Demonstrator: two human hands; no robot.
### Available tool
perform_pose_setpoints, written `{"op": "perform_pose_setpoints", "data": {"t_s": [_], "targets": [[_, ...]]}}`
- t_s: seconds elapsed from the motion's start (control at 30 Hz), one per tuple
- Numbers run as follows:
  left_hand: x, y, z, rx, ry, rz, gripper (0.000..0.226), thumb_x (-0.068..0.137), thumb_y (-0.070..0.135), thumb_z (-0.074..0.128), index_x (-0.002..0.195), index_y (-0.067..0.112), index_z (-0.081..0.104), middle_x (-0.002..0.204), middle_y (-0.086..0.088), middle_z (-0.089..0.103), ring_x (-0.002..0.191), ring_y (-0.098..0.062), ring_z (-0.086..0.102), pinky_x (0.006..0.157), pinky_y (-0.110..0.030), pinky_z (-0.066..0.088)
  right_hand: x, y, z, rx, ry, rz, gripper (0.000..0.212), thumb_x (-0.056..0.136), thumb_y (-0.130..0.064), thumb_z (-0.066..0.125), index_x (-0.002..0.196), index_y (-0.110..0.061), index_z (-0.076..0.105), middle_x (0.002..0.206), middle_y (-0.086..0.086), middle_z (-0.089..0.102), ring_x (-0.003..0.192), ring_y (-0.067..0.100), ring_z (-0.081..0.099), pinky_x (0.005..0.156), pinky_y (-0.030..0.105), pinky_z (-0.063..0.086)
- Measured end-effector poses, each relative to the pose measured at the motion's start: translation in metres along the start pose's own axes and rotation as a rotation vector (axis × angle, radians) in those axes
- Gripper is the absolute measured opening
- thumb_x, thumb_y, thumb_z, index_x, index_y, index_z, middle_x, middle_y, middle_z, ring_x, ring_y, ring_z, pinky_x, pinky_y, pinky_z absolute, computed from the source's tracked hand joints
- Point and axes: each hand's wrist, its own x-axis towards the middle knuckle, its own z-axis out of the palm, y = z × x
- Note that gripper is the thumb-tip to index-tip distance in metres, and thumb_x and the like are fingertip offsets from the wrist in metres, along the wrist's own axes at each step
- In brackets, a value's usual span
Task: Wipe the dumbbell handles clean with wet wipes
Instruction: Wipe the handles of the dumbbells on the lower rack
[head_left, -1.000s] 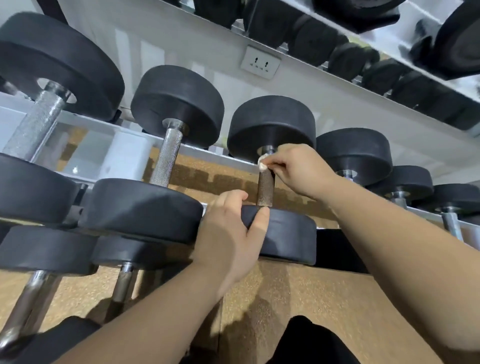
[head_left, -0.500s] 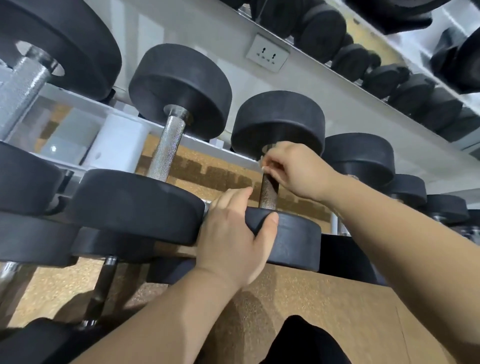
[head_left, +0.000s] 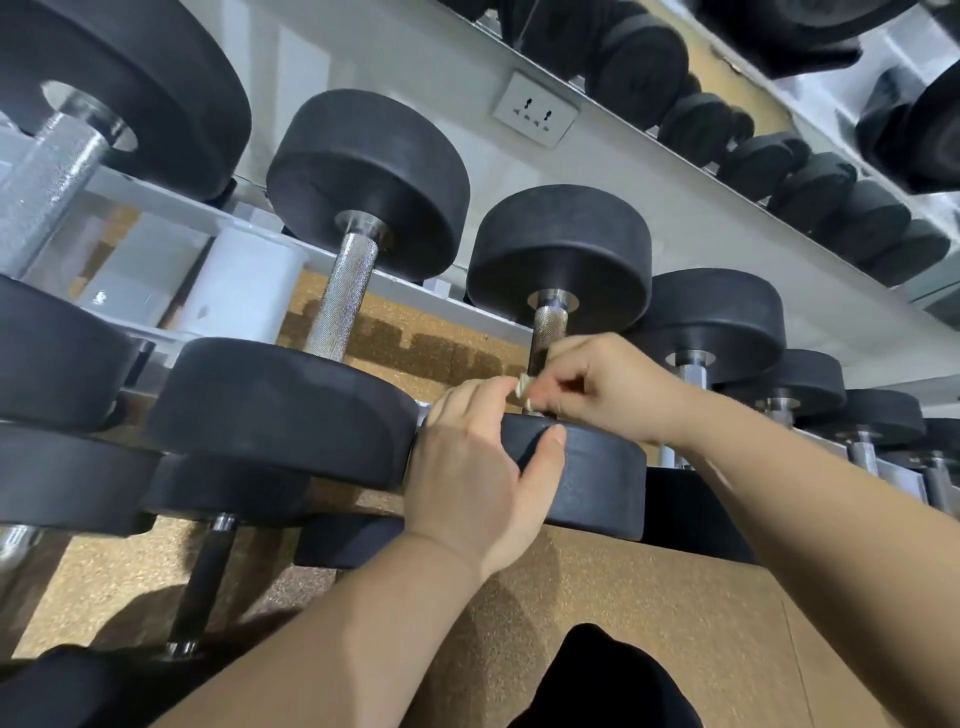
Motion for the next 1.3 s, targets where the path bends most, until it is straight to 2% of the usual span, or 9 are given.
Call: {"op": "perform_pose_setpoints", "data": {"t_s": [0.17,0.27,0.47,0.6,0.67,0.77,0.87,1.1,1.3], "targets": [[0.000,-0.002,0.002,0.009,0.007,0.003,0.065,0.085,0.058,0.042,0.130,0.016,0.061,0.125,0.000,0.062,0.118,-0.015,0.050,0.105,-0.029,0.039,0.040,0.010,-0.003,-0.312,0.102,0.010,0.013,0.090,-0.028,0.070,0.093,-0.021,0.080,0.093,-0.002,0.072,0.086,0.017,0.068,0.079,0.034,0.055],[0.001,-0.003,0.002,0.004,-0.002,0.000,0.064,0.085,0.058,0.042,0.128,0.015,0.062,0.123,0.000,0.062,0.117,-0.016,0.051,0.103,-0.030,0.040,0.052,0.013,-0.004,-0.421,0.196,0.125,0.018,0.096,-0.028,0.062,0.102,-0.021,0.078,0.099,0.000,0.070,0.090,0.022,0.066,0.080,0.028,0.048],[0.001,-0.004,0.003,0.005,0.009,0.027,0.056,0.086,0.056,0.045,0.124,0.018,0.061,0.118,0.003,0.062,0.111,-0.013,0.050,0.099,-0.031,0.043,0.008,0.002,0.001,-0.048,-0.133,-0.047,0.005,0.086,-0.021,0.077,0.088,-0.020,0.081,0.080,-0.019,0.067,0.079,-0.002,0.064,0.077,0.015,0.049],[0.002,-0.004,0.001,0.025,-0.030,0.011,0.062,0.086,0.060,0.041,0.131,0.020,0.058,0.125,0.004,0.060,0.118,-0.013,0.050,0.103,-0.029,0.041,0.025,0.024,0.004,-0.172,0.226,-0.022,0.008,0.089,-0.023,0.073,0.092,-0.021,0.080,0.088,-0.009,0.071,0.083,0.011,0.066,0.079,0.032,0.054],[0.002,-0.003,0.001,0.041,-0.049,-0.010,0.066,0.085,0.063,0.038,0.135,0.024,0.055,0.131,0.007,0.056,0.123,-0.011,0.047,0.107,-0.028,0.037,0.026,0.030,0.008,-0.100,0.389,0.058,0.007,0.089,-0.020,0.072,0.092,-0.020,0.078,0.084,-0.015,0.064,0.082,0.006,0.062,0.077,0.026,0.050],[0.002,-0.004,0.001,0.036,-0.076,-0.041,0.066,0.083,0.064,0.038,0.136,0.027,0.054,0.131,0.012,0.054,0.125,-0.008,0.044,0.108,-0.023,0.032,0.002,0.027,0.018,0.127,0.317,0.086,0.002,0.088,-0.018,0.075,0.087,-0.019,0.077,0.077,-0.016,0.062,0.074,-0.003,0.056,0.071,0.015,0.043],[0.004,-0.003,0.001,0.061,-0.093,-0.049,0.063,0.083,0.063,0.038,0.132,0.027,0.056,0.128,0.010,0.056,0.122,-0.009,0.048,0.108,-0.029,0.038,-0.016,0.026,0.020,0.249,0.130,0.122,0.001,0.088,-0.025,0.075,0.088,-0.026,0.076,0.075,-0.006,0.067,0.068,0.004,0.056,0.066,0.022,0.046],[0.003,-0.001,0.003,0.043,-0.030,-0.078,0.055,0.087,0.056,0.044,0.131,0.028,0.059,0.130,0.012,0.060,0.124,-0.006,0.053,0.110,-0.035,0.040,0.018,0.033,0.020,0.326,0.479,0.298,0.031,0.097,-0.022,0.059,0.069,-0.032,0.049,0.079,-0.011,0.057,0.079,0.016,0.054,0.068,0.029,0.037],[0.000,0.016,-0.002,0.225,-0.060,-0.075,0.051,0.096,0.049,0.038,0.137,0.023,0.055,0.135,0.010,0.057,0.125,-0.005,0.050,0.109,-0.019,0.033,-0.027,0.035,0.025,0.600,0.043,0.339,0.015,0.085,-0.017,0.070,0.075,-0.029,0.072,0.066,-0.018,0.068,0.066,-0.001,0.061,0.065,0.020,0.045]]}}
